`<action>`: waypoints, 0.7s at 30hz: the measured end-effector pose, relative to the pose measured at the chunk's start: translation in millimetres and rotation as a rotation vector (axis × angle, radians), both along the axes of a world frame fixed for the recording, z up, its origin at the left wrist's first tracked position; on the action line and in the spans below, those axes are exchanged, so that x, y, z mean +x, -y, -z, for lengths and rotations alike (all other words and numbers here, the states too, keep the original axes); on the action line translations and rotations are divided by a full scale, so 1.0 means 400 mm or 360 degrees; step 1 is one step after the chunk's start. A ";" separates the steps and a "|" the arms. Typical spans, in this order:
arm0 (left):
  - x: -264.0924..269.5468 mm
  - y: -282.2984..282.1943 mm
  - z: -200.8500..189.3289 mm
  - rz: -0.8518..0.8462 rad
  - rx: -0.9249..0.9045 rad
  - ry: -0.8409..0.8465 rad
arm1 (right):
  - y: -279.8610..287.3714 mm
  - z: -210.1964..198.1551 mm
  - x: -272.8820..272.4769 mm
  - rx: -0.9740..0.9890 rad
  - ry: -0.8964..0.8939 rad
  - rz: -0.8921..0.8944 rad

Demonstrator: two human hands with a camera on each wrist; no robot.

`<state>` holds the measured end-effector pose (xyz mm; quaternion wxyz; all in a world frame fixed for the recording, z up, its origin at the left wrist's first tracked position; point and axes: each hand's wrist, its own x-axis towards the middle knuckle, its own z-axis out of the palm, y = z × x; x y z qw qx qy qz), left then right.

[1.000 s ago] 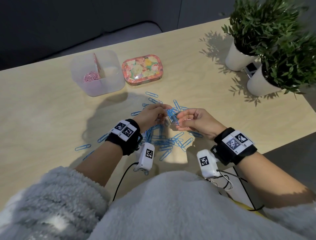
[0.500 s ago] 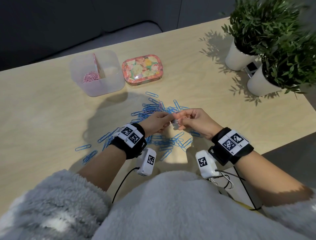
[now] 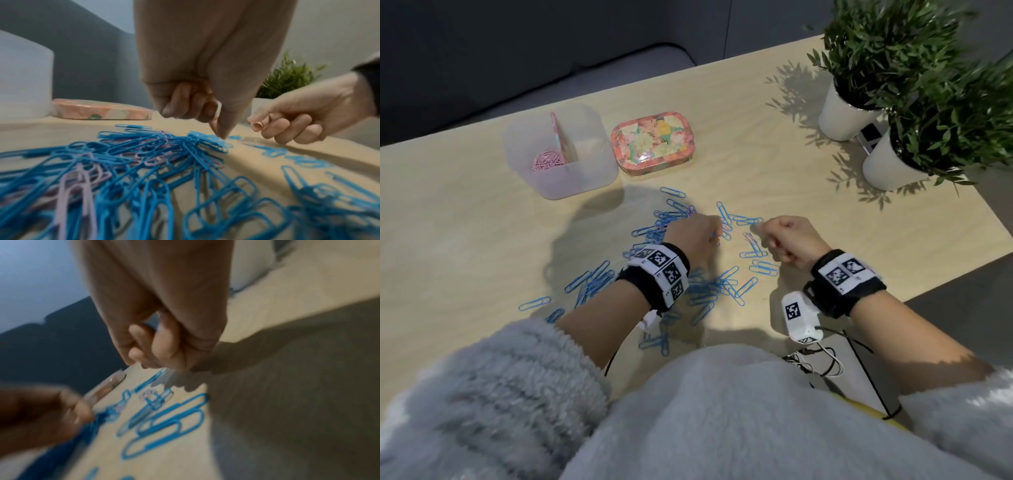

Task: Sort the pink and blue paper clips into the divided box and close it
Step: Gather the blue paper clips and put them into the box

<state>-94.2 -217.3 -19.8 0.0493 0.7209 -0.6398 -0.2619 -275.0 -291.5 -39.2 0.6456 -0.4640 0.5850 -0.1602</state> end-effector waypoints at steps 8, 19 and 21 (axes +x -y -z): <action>-0.026 0.082 0.016 0.0184 -0.0085 0.0150 | 0.003 0.036 0.037 -0.0690 -0.0722 -0.0561; 0.061 0.054 -0.010 0.0037 0.0032 0.0071 | 0.018 -0.007 0.035 -0.0043 0.0116 0.0025; 0.077 0.041 -0.013 0.0088 0.0149 0.0041 | 0.017 -0.003 0.055 -0.0184 -0.0064 -0.0216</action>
